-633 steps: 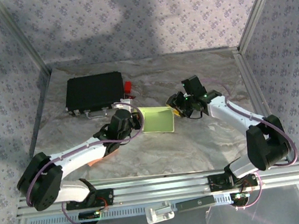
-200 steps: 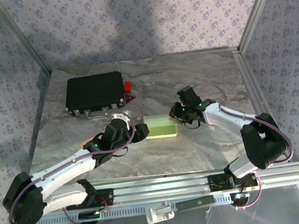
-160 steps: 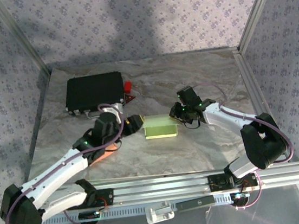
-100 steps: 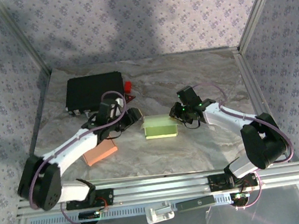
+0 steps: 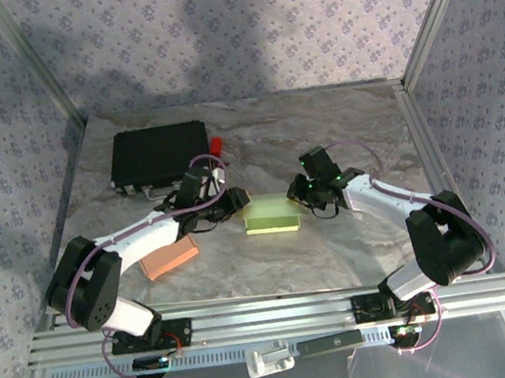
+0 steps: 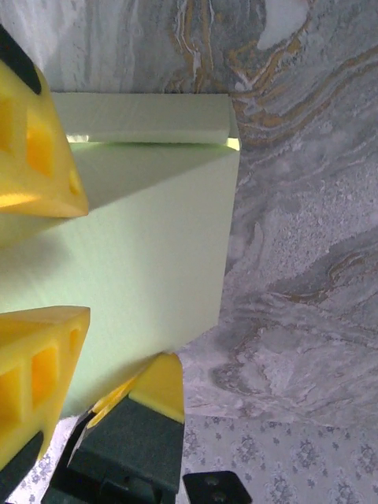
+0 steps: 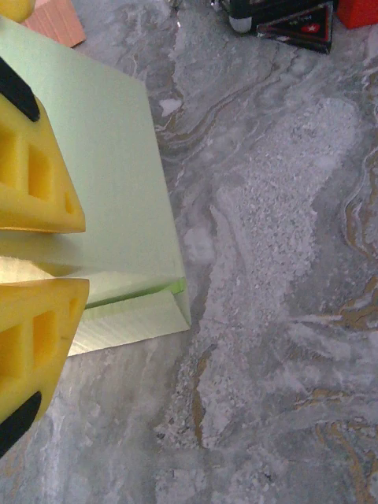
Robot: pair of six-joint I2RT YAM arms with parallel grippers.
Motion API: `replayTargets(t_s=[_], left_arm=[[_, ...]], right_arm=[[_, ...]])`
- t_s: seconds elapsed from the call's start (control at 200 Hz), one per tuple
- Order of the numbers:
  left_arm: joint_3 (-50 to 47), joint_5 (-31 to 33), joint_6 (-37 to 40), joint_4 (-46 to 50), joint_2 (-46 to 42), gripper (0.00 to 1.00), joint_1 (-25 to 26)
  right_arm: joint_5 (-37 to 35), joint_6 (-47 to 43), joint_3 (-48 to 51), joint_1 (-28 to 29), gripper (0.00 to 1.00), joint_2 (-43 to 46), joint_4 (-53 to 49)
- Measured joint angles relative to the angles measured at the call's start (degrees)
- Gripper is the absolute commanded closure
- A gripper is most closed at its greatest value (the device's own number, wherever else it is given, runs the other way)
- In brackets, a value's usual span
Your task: Fold the paper box
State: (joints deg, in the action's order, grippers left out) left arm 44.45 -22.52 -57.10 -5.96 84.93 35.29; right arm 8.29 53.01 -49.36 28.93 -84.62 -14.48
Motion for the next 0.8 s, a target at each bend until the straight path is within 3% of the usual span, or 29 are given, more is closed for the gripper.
replayTargets(t_s=[0.535,0.7,0.8], left_arm=[[-2.03,2.71,2.40,1.33,0.72,0.78,1.46],[-2.01,5.99,5.27,5.86,-0.35,0.48,1.64],[-2.01,7.54,7.54,7.98,-2.21,0.41,1.55]], right_arm=[[-1.79,-2.32,1.51,0.37,0.83,0.63,-0.57],[-4.61,-3.54,1.66,0.48,0.77,2.93,-2.78],[-5.49,-5.05,2.38,0.48,0.67,5.66,-3.45]])
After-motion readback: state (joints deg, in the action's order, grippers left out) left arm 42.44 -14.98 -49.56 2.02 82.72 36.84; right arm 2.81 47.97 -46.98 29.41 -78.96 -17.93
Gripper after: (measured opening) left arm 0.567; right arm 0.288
